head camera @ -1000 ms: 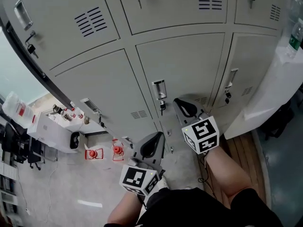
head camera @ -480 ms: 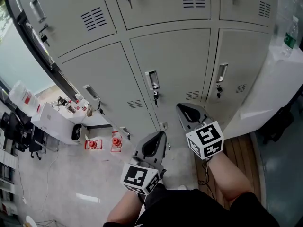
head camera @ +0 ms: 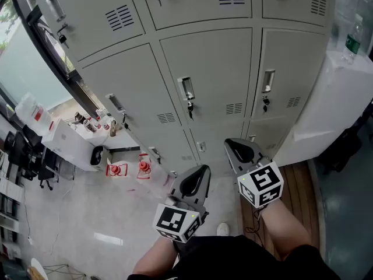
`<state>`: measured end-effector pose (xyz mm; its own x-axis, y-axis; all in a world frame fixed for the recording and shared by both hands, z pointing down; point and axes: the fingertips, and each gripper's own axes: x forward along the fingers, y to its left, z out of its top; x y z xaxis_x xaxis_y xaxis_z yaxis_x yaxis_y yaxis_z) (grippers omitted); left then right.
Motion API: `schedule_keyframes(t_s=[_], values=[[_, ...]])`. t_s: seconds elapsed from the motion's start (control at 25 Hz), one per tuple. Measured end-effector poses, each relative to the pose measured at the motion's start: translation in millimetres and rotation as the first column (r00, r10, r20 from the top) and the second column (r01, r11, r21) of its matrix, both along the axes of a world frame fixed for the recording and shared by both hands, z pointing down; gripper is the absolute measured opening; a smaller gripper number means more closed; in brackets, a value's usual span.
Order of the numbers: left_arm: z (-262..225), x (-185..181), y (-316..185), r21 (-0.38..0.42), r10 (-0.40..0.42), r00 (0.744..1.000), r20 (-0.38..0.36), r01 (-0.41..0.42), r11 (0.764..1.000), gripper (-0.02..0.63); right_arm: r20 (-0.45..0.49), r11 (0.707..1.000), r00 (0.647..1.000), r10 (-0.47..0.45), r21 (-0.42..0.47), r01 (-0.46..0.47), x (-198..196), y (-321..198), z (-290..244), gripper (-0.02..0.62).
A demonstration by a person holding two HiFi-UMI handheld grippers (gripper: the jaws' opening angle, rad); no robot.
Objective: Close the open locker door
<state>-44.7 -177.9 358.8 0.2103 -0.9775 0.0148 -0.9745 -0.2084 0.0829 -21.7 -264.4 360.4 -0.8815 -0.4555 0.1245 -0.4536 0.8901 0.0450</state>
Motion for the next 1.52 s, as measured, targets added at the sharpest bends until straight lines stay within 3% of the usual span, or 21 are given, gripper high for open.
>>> schedule_keyframes(t_s=[0.48, 0.88, 1.52], values=[[-0.3, 13.1, 55.2, 0.004, 0.005, 1.000, 0.013, -0.005, 1.000, 0.017, 0.028, 1.000, 1.000, 0.003, -0.003, -0.003, 20.5, 73.2, -0.9, 0.054], [2.8, 17.9, 107.4, 0.018, -0.014, 0.999, -0.037, 0.015, 1.000, 0.017, 0.012, 1.000, 1.000, 0.016, -0.003, -0.016, 37.7, 130.3, -2.0, 0.054], [10.5, 18.4, 118.6, -0.018, 0.003, 0.999, -0.052, -0.004, 1.000, 0.017, 0.008, 1.000, 1.000, 0.012, -0.005, -0.012, 33.3, 144.2, 1.8, 0.054]])
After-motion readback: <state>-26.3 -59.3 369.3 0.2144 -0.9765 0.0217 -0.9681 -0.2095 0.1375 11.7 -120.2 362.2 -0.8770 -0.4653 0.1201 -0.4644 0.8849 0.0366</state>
